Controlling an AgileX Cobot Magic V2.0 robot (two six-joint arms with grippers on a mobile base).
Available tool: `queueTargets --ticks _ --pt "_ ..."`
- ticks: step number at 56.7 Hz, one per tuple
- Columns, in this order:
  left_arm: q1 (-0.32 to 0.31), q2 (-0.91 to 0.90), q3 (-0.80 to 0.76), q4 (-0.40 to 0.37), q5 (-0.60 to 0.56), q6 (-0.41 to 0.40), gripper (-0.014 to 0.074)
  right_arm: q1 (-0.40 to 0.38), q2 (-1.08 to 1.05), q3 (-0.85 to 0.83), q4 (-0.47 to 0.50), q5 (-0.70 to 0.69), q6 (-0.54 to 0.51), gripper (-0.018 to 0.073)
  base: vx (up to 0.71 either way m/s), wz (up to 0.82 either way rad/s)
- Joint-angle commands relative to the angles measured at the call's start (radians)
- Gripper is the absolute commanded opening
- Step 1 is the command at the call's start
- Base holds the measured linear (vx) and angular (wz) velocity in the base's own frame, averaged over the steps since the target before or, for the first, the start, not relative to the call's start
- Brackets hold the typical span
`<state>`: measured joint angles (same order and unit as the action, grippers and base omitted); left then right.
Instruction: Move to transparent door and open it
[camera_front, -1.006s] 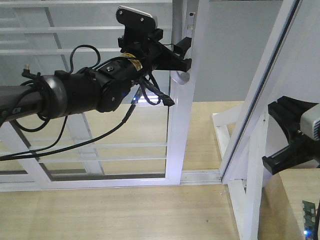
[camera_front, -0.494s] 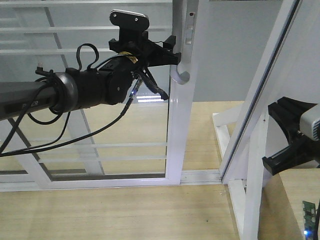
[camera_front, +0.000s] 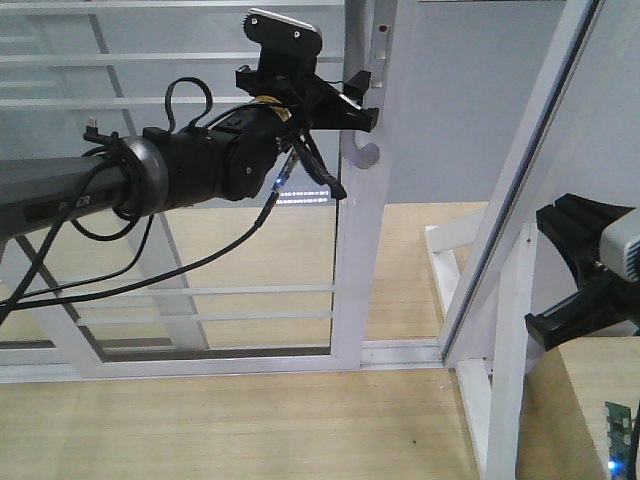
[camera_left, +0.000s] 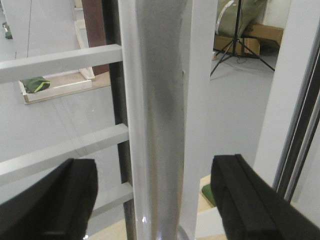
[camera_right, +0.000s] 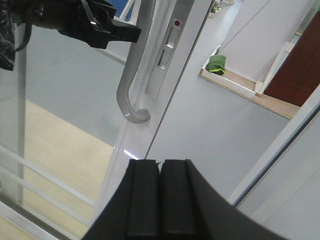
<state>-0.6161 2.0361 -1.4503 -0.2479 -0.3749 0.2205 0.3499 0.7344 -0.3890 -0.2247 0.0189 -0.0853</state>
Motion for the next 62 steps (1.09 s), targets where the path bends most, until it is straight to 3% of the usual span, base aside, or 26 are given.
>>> queueTargets --ticks 1,21,30,62 --pt "-0.002 -0.045 -0.063 0.007 -0.043 -0.001 0.0575 -0.004 -0.004 -0.030 -0.009 -0.074 -0.010 -0.0006 0.00 0.00" --pt "0.001 0.027 -0.198 -0.001 -0.006 -0.001 0.0575 -0.004 -0.004 -0.030 -0.009 -0.071 -0.010 -0.0006 0.00 0.00" --pt "0.015 0.047 -0.227 -0.082 -0.010 0.002 0.0575 -0.004 -0.004 -0.030 -0.009 -0.066 -0.010 -0.0006 0.00 0.00" --pt "0.017 0.103 -0.308 -0.072 0.042 0.002 0.0574 -0.004 -0.004 -0.030 -0.009 -0.067 -0.010 -0.0006 0.00 0.00"
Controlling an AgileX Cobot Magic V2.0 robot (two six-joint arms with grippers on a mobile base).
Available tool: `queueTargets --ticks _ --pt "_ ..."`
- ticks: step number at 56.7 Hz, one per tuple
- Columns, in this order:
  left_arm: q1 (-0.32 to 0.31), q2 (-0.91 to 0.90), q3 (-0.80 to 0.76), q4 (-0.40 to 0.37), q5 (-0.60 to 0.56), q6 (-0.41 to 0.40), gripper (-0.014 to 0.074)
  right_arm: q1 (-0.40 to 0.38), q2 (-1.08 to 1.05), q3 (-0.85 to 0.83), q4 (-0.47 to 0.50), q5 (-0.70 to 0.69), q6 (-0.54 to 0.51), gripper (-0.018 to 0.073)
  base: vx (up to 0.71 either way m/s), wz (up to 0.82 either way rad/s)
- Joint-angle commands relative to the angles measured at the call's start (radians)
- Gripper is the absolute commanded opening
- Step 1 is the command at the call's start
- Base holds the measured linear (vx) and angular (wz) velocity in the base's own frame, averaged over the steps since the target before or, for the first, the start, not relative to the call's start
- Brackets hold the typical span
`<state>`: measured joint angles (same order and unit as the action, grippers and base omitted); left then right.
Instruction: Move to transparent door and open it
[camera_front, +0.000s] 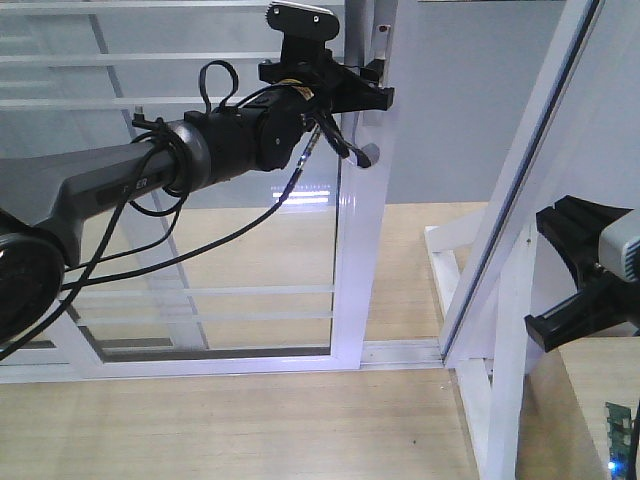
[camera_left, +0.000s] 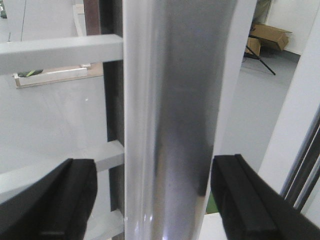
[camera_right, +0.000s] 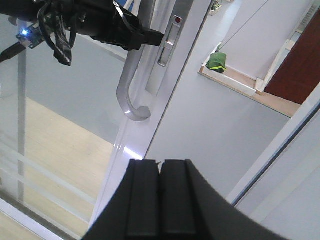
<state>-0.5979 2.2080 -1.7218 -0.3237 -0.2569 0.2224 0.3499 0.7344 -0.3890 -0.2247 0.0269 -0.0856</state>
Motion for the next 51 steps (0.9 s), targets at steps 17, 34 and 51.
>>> queueTargets --ticks 17,34,51 --pt "-0.002 -0.069 -0.037 0.004 -0.077 0.001 0.0254 -0.004 -0.004 -0.030 -0.009 -0.075 -0.009 -0.0006 0.00 0.00" --pt "0.001 -0.092 -0.034 0.004 -0.070 0.020 -0.0006 -0.004 -0.003 -0.030 -0.009 -0.075 -0.009 -0.0006 0.00 0.00" --pt "0.044 -0.127 -0.034 0.004 0.016 0.059 -0.0001 -0.004 -0.003 -0.030 -0.009 -0.074 -0.009 -0.0006 0.00 0.00"
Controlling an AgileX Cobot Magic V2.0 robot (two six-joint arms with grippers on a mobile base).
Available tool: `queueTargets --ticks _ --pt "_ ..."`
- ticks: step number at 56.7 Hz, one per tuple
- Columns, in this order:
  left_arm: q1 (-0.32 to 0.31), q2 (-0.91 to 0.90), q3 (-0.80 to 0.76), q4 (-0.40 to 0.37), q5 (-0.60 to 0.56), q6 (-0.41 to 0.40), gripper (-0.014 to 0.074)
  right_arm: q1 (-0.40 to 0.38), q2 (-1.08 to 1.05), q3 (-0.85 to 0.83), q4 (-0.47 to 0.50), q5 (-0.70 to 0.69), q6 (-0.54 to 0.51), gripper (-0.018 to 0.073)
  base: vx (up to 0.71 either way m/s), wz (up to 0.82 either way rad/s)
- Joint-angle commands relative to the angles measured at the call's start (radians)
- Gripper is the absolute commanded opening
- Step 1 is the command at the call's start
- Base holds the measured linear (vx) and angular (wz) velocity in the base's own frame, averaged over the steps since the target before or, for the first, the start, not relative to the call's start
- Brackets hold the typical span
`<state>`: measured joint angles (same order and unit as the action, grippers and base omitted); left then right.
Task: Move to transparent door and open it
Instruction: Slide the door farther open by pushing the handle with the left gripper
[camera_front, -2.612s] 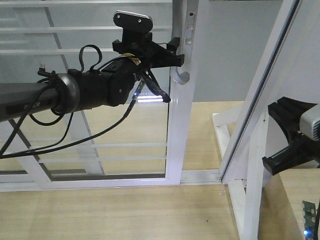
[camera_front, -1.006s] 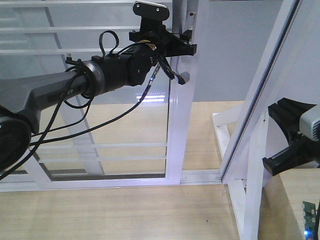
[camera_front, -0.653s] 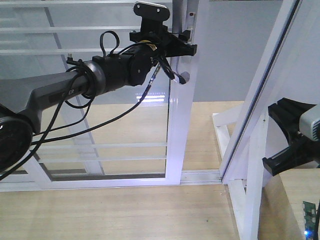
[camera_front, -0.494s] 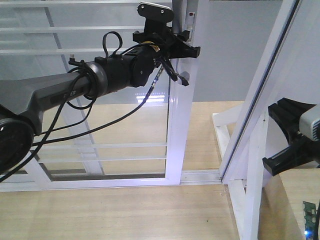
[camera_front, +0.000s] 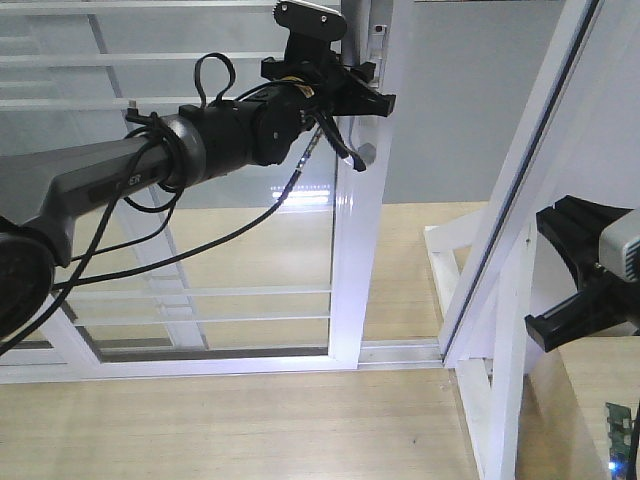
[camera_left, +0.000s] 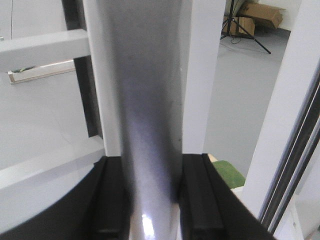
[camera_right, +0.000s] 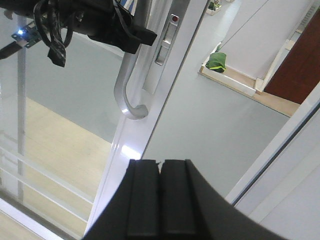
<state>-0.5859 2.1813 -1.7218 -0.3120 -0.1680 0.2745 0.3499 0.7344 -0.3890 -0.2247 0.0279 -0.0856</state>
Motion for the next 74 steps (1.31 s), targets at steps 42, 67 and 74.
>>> queueTargets --ticks 42,67,74 --pt "0.217 -0.226 -0.034 0.000 0.105 0.066 -0.0001 -0.004 -0.003 -0.030 -0.009 -0.077 -0.008 -0.0006 0.00 0.00" --pt "0.316 -0.311 -0.034 0.062 0.187 0.087 -0.0001 -0.004 -0.003 -0.030 -0.009 -0.077 -0.008 -0.0006 0.00 0.00" --pt "0.345 -0.336 -0.034 0.107 0.195 0.086 -0.0001 -0.004 -0.003 -0.030 -0.009 -0.077 -0.008 -0.0006 0.00 0.00"
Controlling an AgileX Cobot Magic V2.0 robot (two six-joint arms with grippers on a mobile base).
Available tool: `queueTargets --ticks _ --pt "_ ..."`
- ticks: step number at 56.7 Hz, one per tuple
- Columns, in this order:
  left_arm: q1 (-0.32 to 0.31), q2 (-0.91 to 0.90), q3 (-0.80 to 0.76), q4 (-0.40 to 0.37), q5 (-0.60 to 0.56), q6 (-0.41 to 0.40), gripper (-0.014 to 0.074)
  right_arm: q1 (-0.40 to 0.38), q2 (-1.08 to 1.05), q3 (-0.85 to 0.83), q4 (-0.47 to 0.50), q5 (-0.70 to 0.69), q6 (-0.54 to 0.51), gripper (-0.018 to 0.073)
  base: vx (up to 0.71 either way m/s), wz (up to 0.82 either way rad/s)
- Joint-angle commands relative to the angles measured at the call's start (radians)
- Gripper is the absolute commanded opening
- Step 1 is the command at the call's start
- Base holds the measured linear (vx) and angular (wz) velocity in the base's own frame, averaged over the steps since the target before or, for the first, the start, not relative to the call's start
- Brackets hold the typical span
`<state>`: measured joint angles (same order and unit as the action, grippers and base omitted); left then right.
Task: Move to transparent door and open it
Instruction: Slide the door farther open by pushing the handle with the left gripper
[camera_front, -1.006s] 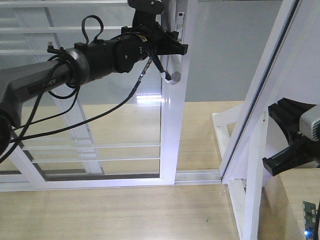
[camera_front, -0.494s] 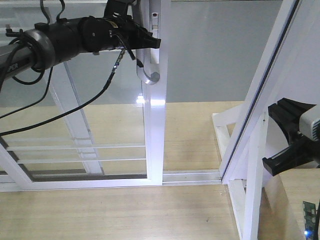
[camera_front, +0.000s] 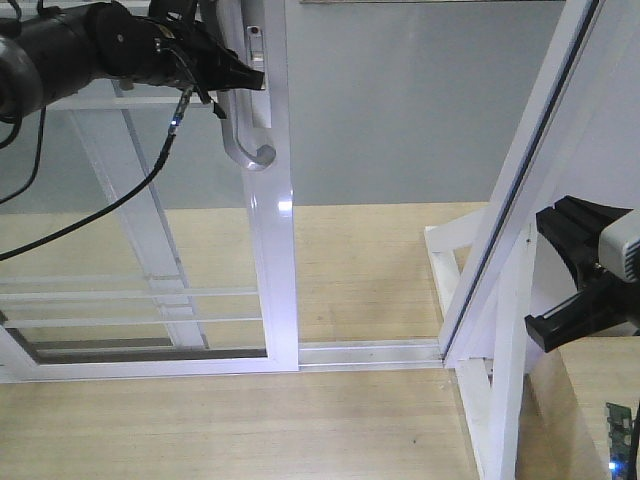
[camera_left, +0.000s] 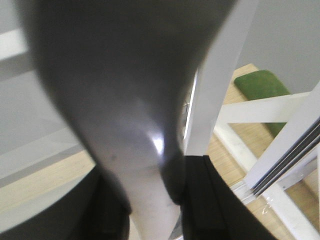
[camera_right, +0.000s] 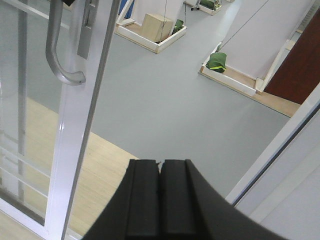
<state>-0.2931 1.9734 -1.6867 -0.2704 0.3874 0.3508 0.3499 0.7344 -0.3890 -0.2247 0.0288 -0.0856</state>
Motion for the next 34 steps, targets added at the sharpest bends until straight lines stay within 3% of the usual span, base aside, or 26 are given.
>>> queueTargets --ticks 1,17,34 --pt "0.056 -0.129 -0.069 0.065 -0.358 0.010 -0.0001 -0.004 -0.003 -0.030 -0.009 -0.078 -0.008 -0.0006 0.00 0.00" --pt "0.139 -0.164 -0.069 0.066 -0.308 0.011 -0.0001 -0.004 -0.001 -0.030 -0.009 -0.078 -0.008 -0.0006 0.00 0.00" --pt "0.205 -0.194 -0.069 0.115 -0.263 0.009 -0.0001 -0.004 0.048 -0.030 -0.008 -0.089 -0.008 -0.0006 0.00 0.00"
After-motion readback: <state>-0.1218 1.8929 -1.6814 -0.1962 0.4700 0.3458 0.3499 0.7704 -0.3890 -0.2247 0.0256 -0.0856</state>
